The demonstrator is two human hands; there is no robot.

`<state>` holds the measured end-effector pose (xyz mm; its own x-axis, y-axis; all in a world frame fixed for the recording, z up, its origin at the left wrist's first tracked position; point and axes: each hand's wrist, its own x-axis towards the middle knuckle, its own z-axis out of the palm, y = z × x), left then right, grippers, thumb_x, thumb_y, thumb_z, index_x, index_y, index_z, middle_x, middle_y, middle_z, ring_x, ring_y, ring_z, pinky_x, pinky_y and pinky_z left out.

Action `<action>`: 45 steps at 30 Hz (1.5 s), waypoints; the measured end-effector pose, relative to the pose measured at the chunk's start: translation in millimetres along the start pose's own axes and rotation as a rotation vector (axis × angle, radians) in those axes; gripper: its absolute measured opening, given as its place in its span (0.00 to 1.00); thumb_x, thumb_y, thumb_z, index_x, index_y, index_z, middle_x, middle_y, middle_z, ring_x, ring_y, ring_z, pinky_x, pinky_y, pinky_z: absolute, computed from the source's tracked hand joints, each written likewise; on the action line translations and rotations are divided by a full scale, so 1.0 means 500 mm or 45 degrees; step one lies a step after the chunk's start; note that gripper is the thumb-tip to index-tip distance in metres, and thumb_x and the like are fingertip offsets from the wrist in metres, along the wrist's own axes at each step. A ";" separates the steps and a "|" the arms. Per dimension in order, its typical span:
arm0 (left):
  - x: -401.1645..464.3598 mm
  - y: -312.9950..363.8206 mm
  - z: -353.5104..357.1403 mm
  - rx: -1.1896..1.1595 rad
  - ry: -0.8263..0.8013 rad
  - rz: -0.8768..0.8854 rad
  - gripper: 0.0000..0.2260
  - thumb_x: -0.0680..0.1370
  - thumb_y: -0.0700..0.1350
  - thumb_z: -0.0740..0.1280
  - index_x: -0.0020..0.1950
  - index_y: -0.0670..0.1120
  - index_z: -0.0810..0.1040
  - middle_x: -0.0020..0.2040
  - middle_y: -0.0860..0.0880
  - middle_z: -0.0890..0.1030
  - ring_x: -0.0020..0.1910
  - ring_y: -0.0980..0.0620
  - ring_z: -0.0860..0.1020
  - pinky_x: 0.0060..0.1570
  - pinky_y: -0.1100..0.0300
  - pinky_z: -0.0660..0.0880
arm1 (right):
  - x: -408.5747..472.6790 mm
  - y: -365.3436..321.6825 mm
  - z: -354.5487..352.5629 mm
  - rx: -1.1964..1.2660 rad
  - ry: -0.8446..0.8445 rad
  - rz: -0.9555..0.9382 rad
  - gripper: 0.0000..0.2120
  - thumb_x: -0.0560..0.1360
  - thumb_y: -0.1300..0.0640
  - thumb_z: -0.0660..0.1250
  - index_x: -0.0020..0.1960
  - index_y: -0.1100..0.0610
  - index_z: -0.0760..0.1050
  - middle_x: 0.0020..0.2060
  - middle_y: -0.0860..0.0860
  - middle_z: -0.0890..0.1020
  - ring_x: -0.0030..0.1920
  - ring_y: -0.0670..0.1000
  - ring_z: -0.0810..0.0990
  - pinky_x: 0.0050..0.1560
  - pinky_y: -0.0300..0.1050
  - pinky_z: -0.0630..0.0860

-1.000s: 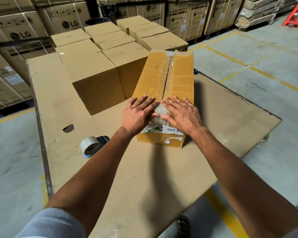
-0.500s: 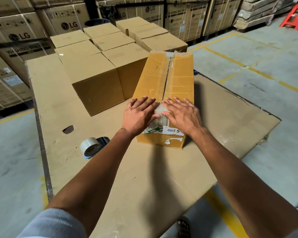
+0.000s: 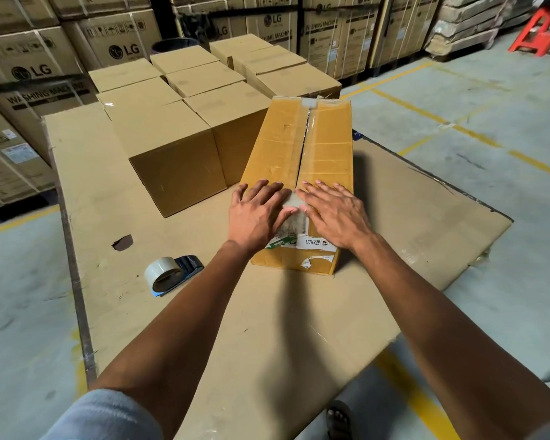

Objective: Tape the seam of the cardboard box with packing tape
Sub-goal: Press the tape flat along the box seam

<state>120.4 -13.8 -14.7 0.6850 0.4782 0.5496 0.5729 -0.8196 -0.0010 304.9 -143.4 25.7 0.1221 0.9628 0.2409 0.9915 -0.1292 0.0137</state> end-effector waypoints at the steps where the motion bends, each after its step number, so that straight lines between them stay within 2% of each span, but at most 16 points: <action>1: -0.003 -0.009 0.002 0.024 -0.014 0.047 0.29 0.86 0.69 0.58 0.79 0.53 0.76 0.78 0.49 0.77 0.80 0.43 0.72 0.76 0.37 0.65 | 0.001 -0.002 0.000 0.010 0.017 0.010 0.28 0.85 0.37 0.44 0.82 0.44 0.60 0.81 0.45 0.64 0.81 0.50 0.62 0.82 0.56 0.57; 3: -0.010 -0.018 0.005 0.075 -0.077 0.113 0.34 0.83 0.72 0.59 0.82 0.52 0.71 0.81 0.48 0.74 0.81 0.40 0.69 0.76 0.35 0.64 | 0.002 -0.001 0.004 0.006 0.027 0.005 0.30 0.84 0.34 0.49 0.83 0.44 0.60 0.81 0.46 0.64 0.81 0.50 0.62 0.82 0.56 0.58; 7: -0.011 -0.017 0.004 0.140 -0.185 0.135 0.41 0.78 0.75 0.64 0.84 0.51 0.66 0.83 0.48 0.69 0.82 0.39 0.66 0.77 0.33 0.62 | -0.003 0.008 0.013 -0.092 -0.031 -0.032 0.45 0.75 0.30 0.66 0.84 0.44 0.52 0.83 0.47 0.60 0.82 0.51 0.60 0.82 0.56 0.57; 10: -0.012 -0.025 -0.003 0.126 -0.195 0.151 0.42 0.78 0.75 0.63 0.84 0.52 0.65 0.84 0.49 0.68 0.83 0.41 0.65 0.78 0.34 0.61 | -0.001 0.003 0.015 -0.076 -0.006 -0.009 0.44 0.75 0.28 0.63 0.84 0.43 0.53 0.82 0.46 0.61 0.82 0.51 0.60 0.82 0.55 0.56; 14: 0.004 -0.014 -0.019 -0.072 -0.085 0.042 0.30 0.84 0.72 0.57 0.78 0.57 0.74 0.78 0.54 0.76 0.80 0.47 0.71 0.77 0.39 0.64 | 0.008 -0.003 0.006 0.203 0.051 0.170 0.39 0.80 0.26 0.50 0.84 0.46 0.55 0.78 0.50 0.71 0.78 0.51 0.69 0.82 0.55 0.59; 16: 0.024 -0.010 -0.029 -0.168 -0.063 -0.036 0.27 0.84 0.72 0.57 0.73 0.57 0.79 0.73 0.56 0.80 0.75 0.49 0.75 0.74 0.43 0.67 | 0.018 -0.006 0.001 0.296 0.061 0.267 0.36 0.82 0.30 0.50 0.84 0.48 0.55 0.79 0.51 0.70 0.78 0.52 0.70 0.82 0.54 0.58; 19: 0.062 -0.021 -0.044 -0.310 -0.266 -0.105 0.35 0.80 0.78 0.53 0.76 0.58 0.77 0.78 0.54 0.77 0.77 0.49 0.72 0.77 0.41 0.65 | 0.042 -0.006 -0.014 0.371 -0.108 0.371 0.38 0.83 0.35 0.56 0.85 0.52 0.49 0.85 0.51 0.53 0.84 0.51 0.53 0.84 0.54 0.47; 22: 0.100 -0.033 -0.060 -0.406 -0.575 -0.153 0.44 0.75 0.81 0.52 0.83 0.57 0.70 0.86 0.53 0.66 0.85 0.48 0.61 0.83 0.35 0.55 | 0.071 0.000 -0.033 0.473 -0.328 0.472 0.45 0.81 0.34 0.60 0.85 0.53 0.42 0.84 0.52 0.41 0.84 0.52 0.40 0.82 0.56 0.38; 25: 0.131 -0.031 -0.064 -0.441 -0.770 -0.209 0.40 0.79 0.76 0.60 0.86 0.58 0.64 0.89 0.53 0.56 0.88 0.47 0.52 0.84 0.33 0.44 | 0.088 0.004 -0.038 0.526 -0.399 0.544 0.48 0.80 0.34 0.63 0.85 0.53 0.40 0.84 0.52 0.39 0.84 0.53 0.37 0.81 0.57 0.36; 27: 0.140 -0.028 -0.058 -0.418 -0.789 -0.257 0.34 0.83 0.71 0.61 0.86 0.59 0.63 0.89 0.54 0.55 0.88 0.48 0.50 0.84 0.33 0.42 | 0.092 0.000 -0.032 0.471 -0.371 0.570 0.45 0.80 0.36 0.62 0.86 0.52 0.42 0.84 0.52 0.41 0.84 0.53 0.39 0.82 0.59 0.38; 30: 0.143 -0.023 -0.044 -0.407 -0.744 -0.342 0.34 0.82 0.69 0.64 0.85 0.59 0.64 0.88 0.55 0.59 0.88 0.49 0.53 0.85 0.35 0.43 | 0.093 -0.009 -0.018 0.388 -0.311 0.622 0.42 0.80 0.34 0.60 0.86 0.50 0.47 0.85 0.51 0.46 0.85 0.52 0.43 0.83 0.58 0.40; 34: 0.137 0.003 -0.037 -0.343 -0.562 -0.476 0.27 0.81 0.70 0.66 0.75 0.59 0.74 0.79 0.49 0.76 0.85 0.50 0.63 0.84 0.37 0.52 | 0.098 -0.030 -0.010 0.299 -0.197 0.672 0.33 0.82 0.37 0.58 0.84 0.47 0.56 0.85 0.51 0.54 0.85 0.54 0.50 0.83 0.59 0.44; 37: 0.138 0.024 -0.042 -0.301 -0.522 -0.529 0.25 0.82 0.71 0.63 0.73 0.59 0.75 0.76 0.47 0.78 0.84 0.49 0.65 0.84 0.36 0.52 | 0.098 -0.048 -0.014 0.260 -0.178 0.687 0.29 0.84 0.41 0.55 0.83 0.47 0.58 0.85 0.52 0.54 0.85 0.55 0.50 0.83 0.61 0.44; 39: 0.137 0.017 -0.055 -0.303 -0.597 -0.452 0.30 0.83 0.72 0.60 0.80 0.57 0.69 0.83 0.47 0.71 0.86 0.47 0.61 0.85 0.34 0.48 | 0.093 -0.044 -0.020 0.278 -0.240 0.654 0.30 0.85 0.42 0.53 0.85 0.49 0.53 0.85 0.53 0.50 0.85 0.56 0.46 0.83 0.61 0.41; 41: 0.134 -0.003 -0.069 -0.332 -0.737 -0.299 0.36 0.84 0.71 0.58 0.87 0.54 0.60 0.88 0.49 0.57 0.88 0.45 0.52 0.84 0.32 0.42 | 0.087 -0.028 -0.028 0.326 -0.348 0.587 0.33 0.85 0.41 0.52 0.85 0.51 0.48 0.85 0.52 0.45 0.85 0.55 0.41 0.82 0.61 0.37; 45: 0.128 -0.027 -0.071 -0.303 -0.874 -0.123 0.37 0.86 0.70 0.54 0.89 0.53 0.50 0.89 0.49 0.45 0.88 0.43 0.41 0.83 0.35 0.37 | 0.081 -0.005 -0.041 0.405 -0.520 0.482 0.36 0.84 0.38 0.54 0.86 0.49 0.44 0.84 0.51 0.40 0.83 0.55 0.35 0.79 0.61 0.32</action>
<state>140.6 16.7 50.1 0.8088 0.5780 -0.1090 0.5853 -0.7728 0.2452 306.6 -108.8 55.3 0.4115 0.8851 -0.2175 0.8334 -0.4620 -0.3032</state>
